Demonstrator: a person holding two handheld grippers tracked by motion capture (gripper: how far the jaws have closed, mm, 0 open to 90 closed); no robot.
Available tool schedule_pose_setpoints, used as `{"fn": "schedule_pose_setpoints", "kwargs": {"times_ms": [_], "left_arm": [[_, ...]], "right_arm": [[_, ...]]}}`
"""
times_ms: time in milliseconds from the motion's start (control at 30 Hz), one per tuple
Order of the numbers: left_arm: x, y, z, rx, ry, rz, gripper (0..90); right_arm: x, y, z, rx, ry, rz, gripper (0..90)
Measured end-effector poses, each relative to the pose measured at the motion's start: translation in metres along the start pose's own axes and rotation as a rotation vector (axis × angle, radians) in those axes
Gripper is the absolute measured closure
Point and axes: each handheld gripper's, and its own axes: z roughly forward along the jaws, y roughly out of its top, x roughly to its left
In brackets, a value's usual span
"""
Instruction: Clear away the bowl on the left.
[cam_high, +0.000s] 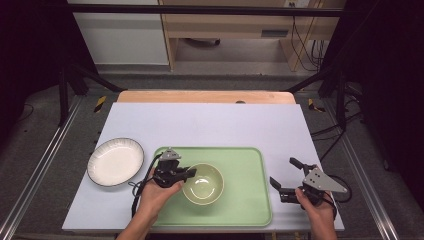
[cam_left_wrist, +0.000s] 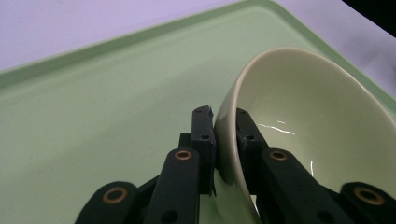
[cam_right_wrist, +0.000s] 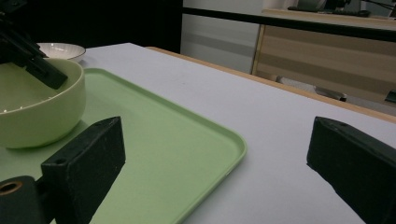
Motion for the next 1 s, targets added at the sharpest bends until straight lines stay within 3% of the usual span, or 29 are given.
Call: {"fn": "schedule_pose_setpoints", "kwargs": {"times_ms": [1000], "left_arm": [[0.0038, -0.0023, 0.0052, 0.018, 0.008, -0.019, 82.5]], "right_arm": [[0.0002, -0.0002, 0.0002, 0.006, -0.001, -0.001, 4.5]]}}
